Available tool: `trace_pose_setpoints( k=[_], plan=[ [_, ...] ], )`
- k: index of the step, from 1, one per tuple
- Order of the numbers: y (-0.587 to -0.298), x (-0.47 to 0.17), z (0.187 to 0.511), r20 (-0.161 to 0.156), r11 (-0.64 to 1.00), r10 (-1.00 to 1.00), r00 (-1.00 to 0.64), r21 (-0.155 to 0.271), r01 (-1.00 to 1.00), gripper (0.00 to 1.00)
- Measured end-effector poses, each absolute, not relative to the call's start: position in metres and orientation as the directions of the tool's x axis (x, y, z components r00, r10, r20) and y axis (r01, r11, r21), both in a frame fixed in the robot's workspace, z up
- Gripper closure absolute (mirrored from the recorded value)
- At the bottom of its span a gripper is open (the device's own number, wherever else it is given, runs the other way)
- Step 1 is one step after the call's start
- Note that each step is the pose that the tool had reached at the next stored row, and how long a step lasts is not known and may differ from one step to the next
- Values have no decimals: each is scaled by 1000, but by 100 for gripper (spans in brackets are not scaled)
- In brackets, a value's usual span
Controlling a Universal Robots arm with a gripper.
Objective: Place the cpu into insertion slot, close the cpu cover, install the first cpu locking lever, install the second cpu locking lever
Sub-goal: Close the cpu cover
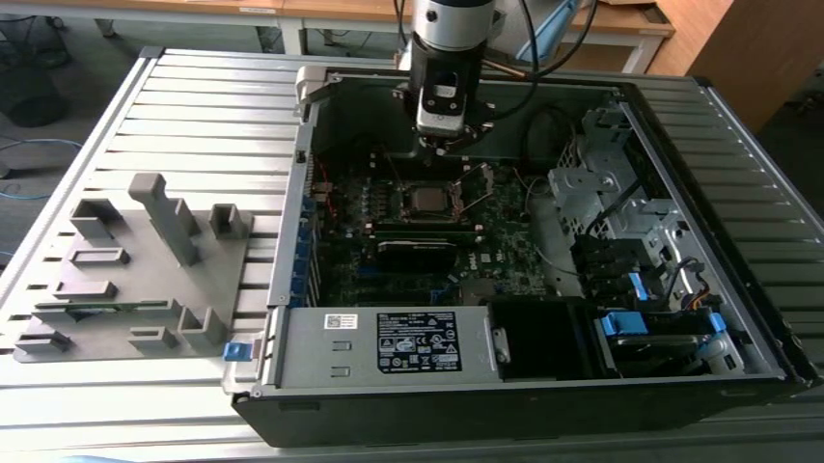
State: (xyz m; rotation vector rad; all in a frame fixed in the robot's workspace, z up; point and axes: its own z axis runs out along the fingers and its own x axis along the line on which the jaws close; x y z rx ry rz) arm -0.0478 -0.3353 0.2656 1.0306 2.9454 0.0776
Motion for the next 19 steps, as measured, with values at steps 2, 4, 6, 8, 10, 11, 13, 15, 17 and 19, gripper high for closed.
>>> trace_pose_setpoints(
  k=[2,4,6,8,10,11,13,15,17,19],
  plan=[
    [-335,-48,266,-2,800,598,-802,54,597,89],
    [-335,-48,265,-2,818,573,-820,55,572,89],
    [-335,-48,265,0,832,552,-834,57,551,89],
    [-335,-48,265,0,844,533,-846,58,533,89],
    [-335,-48,265,1,856,514,-858,58,513,89],
    [-335,-48,265,1,860,508,-861,58,508,89],
    [-335,-48,265,1,860,508,-861,58,507,89],
    [-335,-48,265,1,860,508,-862,58,507,89],
    [-335,-48,265,1,860,507,-862,58,507,89],
    [-335,-48,265,1,861,506,-863,58,505,89]
  ],
)
